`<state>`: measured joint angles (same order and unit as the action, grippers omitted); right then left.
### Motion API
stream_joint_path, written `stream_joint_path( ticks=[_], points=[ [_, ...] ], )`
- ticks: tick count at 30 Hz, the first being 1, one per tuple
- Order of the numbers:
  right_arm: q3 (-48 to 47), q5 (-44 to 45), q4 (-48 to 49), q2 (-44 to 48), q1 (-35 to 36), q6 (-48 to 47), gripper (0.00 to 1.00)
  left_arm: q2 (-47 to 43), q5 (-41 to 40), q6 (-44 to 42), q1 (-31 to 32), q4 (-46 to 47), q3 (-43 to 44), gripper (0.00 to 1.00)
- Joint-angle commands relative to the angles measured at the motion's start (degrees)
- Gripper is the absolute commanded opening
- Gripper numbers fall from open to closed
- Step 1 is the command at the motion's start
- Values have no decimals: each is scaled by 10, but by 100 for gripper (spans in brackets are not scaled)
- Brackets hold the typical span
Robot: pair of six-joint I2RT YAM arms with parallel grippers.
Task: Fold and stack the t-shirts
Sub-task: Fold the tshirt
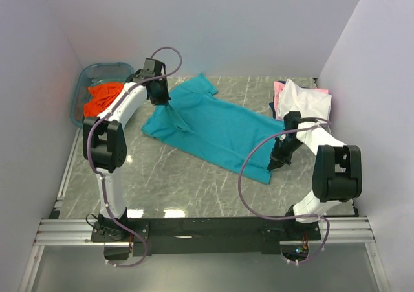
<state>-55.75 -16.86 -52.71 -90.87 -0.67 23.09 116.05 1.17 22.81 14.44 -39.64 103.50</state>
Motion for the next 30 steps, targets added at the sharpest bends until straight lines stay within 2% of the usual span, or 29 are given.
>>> stream_joint_path(
  ticks=[1,17,18,19,20,21,22,23,24,26,30],
  points=[
    [-23,1,-4,-18,-12,-17,0,12,-10,15,-2,22,33,0],
    [-61,-6,11,-71,-21,-26,0,96,10,27,-4,3,119,0],
    [-68,-7,9,-70,-22,-26,3,102,16,30,-4,4,123,2],
    [-72,-7,6,-68,-22,-25,8,106,19,33,-4,4,130,4],
    [-77,-6,4,-65,-22,-25,13,109,22,36,-4,4,145,15],
    [-88,-5,-2,-60,-23,-25,24,112,31,43,-4,6,151,21],
    [-94,-3,-6,-57,-23,-26,29,111,37,50,-4,15,155,27],
    [-99,2,-10,-55,-23,-25,33,110,40,57,-4,22,155,37],
    [-104,3,-17,-45,-24,-26,38,99,45,65,-4,30,151,42],
    [-116,11,-24,-36,-25,-26,42,81,68,88,-7,72,121,51],
    [-116,8,-29,-2,-26,-28,43,28,74,116,-13,113,58,58]
  ],
)
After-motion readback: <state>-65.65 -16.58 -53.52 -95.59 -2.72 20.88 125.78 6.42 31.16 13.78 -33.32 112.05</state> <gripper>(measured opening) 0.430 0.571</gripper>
